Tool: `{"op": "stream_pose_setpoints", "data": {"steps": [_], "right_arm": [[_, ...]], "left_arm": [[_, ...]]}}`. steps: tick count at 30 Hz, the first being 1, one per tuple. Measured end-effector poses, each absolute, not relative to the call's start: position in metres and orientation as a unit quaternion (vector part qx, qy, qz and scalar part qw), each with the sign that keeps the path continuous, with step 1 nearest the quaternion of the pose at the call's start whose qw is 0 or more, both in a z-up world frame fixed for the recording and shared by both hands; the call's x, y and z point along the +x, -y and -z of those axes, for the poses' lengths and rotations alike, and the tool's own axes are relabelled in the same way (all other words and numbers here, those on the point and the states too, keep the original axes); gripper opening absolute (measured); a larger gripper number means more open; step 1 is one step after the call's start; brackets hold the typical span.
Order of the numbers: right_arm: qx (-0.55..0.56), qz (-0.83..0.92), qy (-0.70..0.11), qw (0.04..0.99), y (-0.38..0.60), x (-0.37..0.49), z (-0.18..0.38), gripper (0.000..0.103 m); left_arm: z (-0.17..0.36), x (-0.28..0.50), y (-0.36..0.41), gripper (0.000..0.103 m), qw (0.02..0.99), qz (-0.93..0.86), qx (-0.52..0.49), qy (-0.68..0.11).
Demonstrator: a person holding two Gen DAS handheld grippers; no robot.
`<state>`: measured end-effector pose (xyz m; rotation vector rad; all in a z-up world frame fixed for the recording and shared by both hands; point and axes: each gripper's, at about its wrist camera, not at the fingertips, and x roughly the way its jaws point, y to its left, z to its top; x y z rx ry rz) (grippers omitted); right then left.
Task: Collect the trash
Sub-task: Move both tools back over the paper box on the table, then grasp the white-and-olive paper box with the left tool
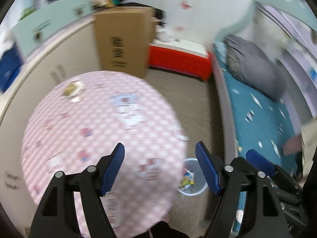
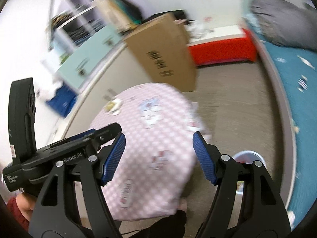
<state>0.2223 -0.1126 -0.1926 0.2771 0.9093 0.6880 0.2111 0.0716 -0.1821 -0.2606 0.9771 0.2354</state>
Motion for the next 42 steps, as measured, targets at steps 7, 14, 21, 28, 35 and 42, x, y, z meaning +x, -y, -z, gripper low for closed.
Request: {"op": "stream_pose_setpoints", "data": {"steps": [7,14,21,28,35,42], "right_arm": [[0.089,-0.390,-0.439,0.804,0.013,0.224,0.196,0.070],[0.083,-0.374,-0.454,0.805,-0.068,0.249,0.217,0.070],[0.065,-0.330,-0.477,0.812,-0.141,0.280,0.251,0.070],[0.059,-0.297,-0.496,0.813,-0.186,0.294,0.293,0.070],[0.064,-0.262,-0.506,0.819,-0.189,0.308,0.325,0.071],[0.069,-0.254,-0.507,0.821,-0.183,0.314,0.338,0.072]], "left_arm": [[0.178,0.170,-0.176,0.073,0.855,-0.211,-0.156,-0.447],[0.195,0.179,-0.263,0.073,0.857,-0.228,-0.120,-0.445],[0.234,0.234,-0.342,0.073,0.864,-0.182,-0.077,-0.462],[0.280,0.281,-0.387,0.073,0.865,-0.142,-0.054,-0.477],[0.322,0.315,-0.396,0.073,0.871,-0.118,-0.029,-0.476],[0.338,0.333,-0.386,0.062,0.885,-0.102,0.012,-0.454]]}}
